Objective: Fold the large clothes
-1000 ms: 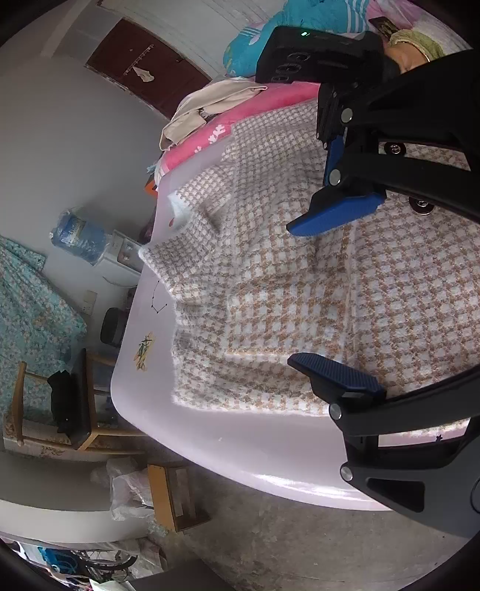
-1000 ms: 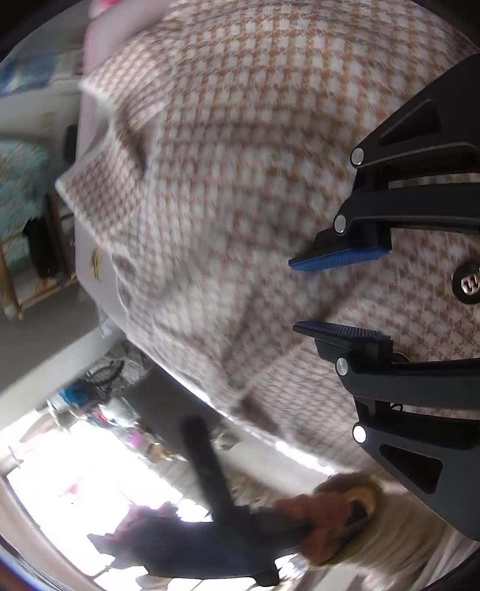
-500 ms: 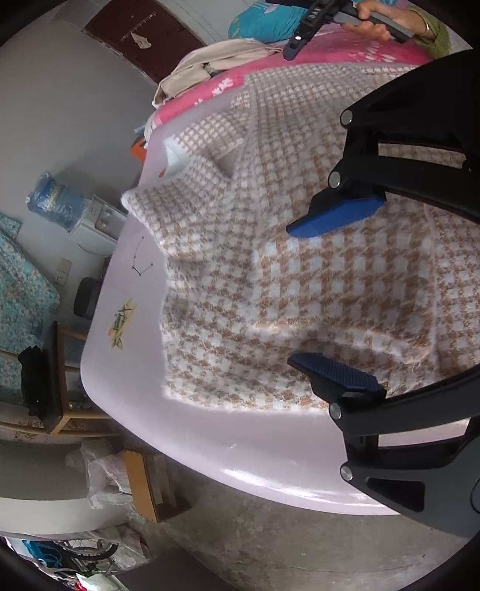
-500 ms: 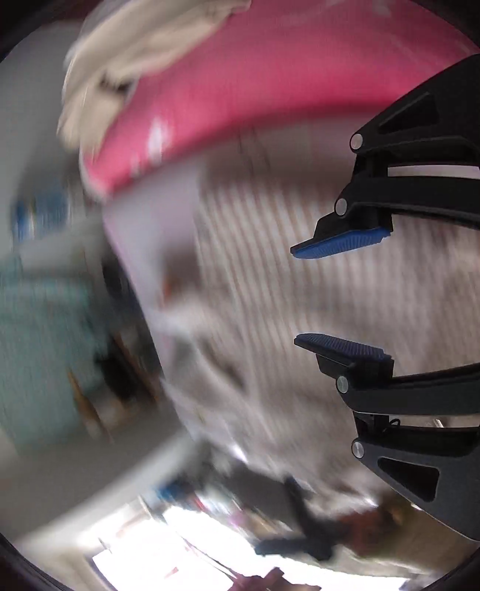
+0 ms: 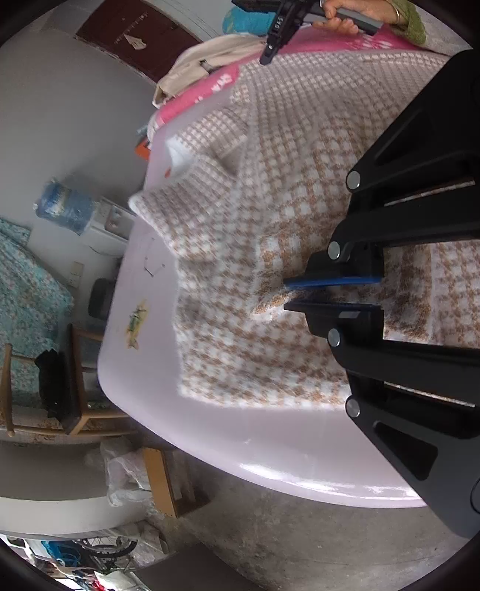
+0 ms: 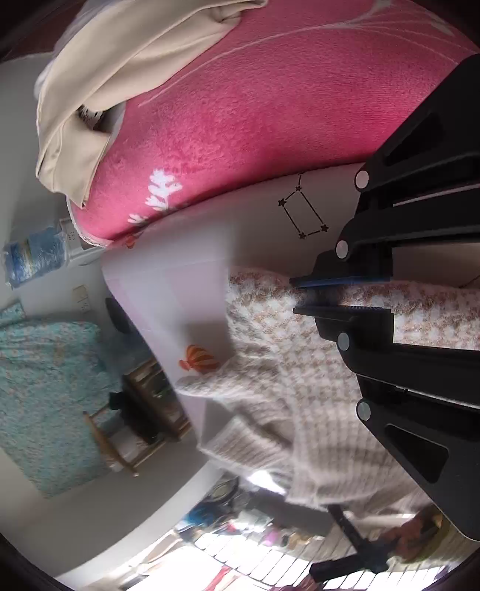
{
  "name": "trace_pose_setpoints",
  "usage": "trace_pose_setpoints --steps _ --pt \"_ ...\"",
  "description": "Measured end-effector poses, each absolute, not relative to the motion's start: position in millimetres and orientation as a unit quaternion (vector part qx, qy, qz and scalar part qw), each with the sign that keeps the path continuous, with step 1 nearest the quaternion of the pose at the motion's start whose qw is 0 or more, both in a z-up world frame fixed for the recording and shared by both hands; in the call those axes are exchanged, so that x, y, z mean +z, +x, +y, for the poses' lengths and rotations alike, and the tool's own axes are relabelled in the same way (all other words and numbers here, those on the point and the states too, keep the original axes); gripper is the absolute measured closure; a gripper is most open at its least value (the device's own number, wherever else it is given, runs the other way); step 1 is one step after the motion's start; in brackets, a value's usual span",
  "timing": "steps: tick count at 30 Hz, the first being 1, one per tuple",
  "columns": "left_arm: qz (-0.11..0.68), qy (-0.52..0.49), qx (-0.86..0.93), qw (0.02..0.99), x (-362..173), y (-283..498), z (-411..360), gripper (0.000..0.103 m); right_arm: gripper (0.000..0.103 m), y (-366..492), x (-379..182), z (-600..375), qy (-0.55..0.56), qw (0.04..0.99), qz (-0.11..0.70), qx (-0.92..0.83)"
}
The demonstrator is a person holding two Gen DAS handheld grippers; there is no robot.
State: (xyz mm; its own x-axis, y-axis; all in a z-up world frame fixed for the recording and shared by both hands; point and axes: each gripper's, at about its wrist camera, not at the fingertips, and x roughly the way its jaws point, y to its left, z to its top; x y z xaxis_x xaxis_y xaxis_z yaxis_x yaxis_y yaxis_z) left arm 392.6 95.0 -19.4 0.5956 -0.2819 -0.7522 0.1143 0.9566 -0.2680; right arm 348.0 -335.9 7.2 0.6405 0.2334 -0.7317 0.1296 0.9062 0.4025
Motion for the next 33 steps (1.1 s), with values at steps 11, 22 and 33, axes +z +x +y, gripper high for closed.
trace_pose_setpoints --steps 11,22,33 --pt "0.468 -0.124 -0.101 0.869 -43 424 90 0.095 0.095 344 -17 -356 0.266 0.873 0.409 0.013" --pt "0.465 -0.145 -0.101 0.868 -41 408 102 0.086 0.095 345 -13 -374 0.247 0.875 0.413 -0.048" --pt "0.408 -0.148 -0.186 0.881 1 394 91 0.072 0.064 340 38 -260 0.033 0.911 0.407 0.061"
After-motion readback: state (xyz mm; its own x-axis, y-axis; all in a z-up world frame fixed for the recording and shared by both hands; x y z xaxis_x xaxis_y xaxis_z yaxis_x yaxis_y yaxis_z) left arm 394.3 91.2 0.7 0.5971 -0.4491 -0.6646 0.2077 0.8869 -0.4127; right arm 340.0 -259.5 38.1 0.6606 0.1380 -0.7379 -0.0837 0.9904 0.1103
